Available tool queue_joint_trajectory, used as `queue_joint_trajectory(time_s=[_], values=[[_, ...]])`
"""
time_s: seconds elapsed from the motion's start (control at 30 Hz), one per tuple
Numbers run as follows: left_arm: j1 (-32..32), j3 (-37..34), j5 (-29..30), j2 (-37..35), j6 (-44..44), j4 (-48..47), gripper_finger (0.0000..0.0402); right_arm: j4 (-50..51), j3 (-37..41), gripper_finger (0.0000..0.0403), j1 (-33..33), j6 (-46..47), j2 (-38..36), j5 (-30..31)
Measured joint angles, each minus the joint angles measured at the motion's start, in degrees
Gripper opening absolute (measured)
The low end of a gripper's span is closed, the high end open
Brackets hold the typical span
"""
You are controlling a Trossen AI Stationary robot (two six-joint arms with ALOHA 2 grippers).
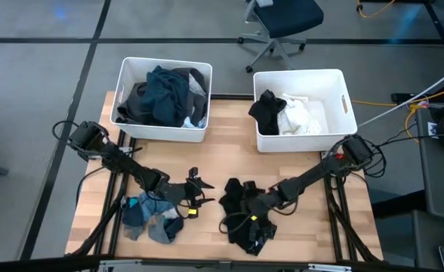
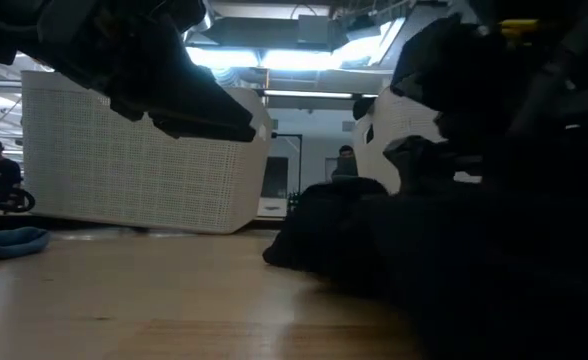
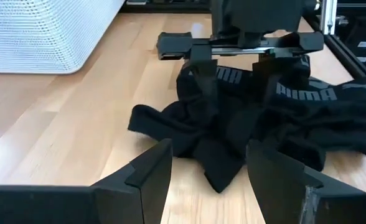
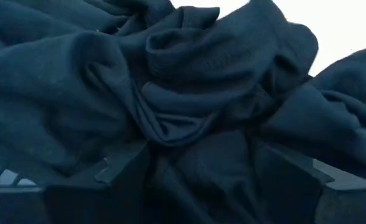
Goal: Sort clothes
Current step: Put the black boxer into the right white laundry bin
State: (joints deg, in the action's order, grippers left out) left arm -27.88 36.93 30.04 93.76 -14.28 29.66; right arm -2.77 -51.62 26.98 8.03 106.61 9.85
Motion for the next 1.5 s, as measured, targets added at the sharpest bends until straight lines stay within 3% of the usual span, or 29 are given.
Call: queue_joint_trajectory(time_s=[0.17, 0.27, 0.4, 0.47, 0.63, 0.73, 0.93, 1.2, 1.5], values=[[0.0, 0.0, 1.3, 0.0, -0.2, -0.6, 0.0192, 2.5, -0.1, 0.0224, -1.6, 1.3, 2.3, -0.4], [0.0, 0.0, 1.3, 0.0, -0.1, -0.7, 0.0192, 2.4, -0.1, 0.0161, -1.6, 1.4, 2.6, -0.1], [0.0, 0.0, 2.8, 0.0, -0.1, -0.8, 0.0192, 2.8, -0.1, 0.0049, -1.6, 1.2, 2.6, 0.6], [0.0, 0.0, 2.9, 0.0, -0.1, -0.9, 0.0192, 2.8, 0.0, 0.0019, -1.5, 1.3, 2.3, 1.6], [0.0, 0.0, 3.2, 0.0, -0.1, -0.2, 0.0192, 5.1, -0.4, 0.0038, -1.5, 3.5, -0.9, 4.3], [0.0, 0.0, 3.2, 0.0, 0.8, -0.8, 0.0192, 8.3, -0.1, 0.0020, -1.5, 3.2, -4.0, 6.5], [0.0, 0.0, 3.3, 0.0, 0.7, -2.6, 0.0192, 12.9, -0.3, 0.0019, -1.5, 1.1, -12.8, 15.9], [0.0, 0.0, 3.3, 0.0, -0.9, -4.1, 0.0192, 13.0, -0.6, 0.0016, -2.0, -10.9, -26.5, 30.6], [0.0, 0.0, 3.3, 0.0, -0.9, -3.9, 0.0192, 12.8, -7.5, 0.0018, -6.7, -24.5, -36.9, 42.3]])
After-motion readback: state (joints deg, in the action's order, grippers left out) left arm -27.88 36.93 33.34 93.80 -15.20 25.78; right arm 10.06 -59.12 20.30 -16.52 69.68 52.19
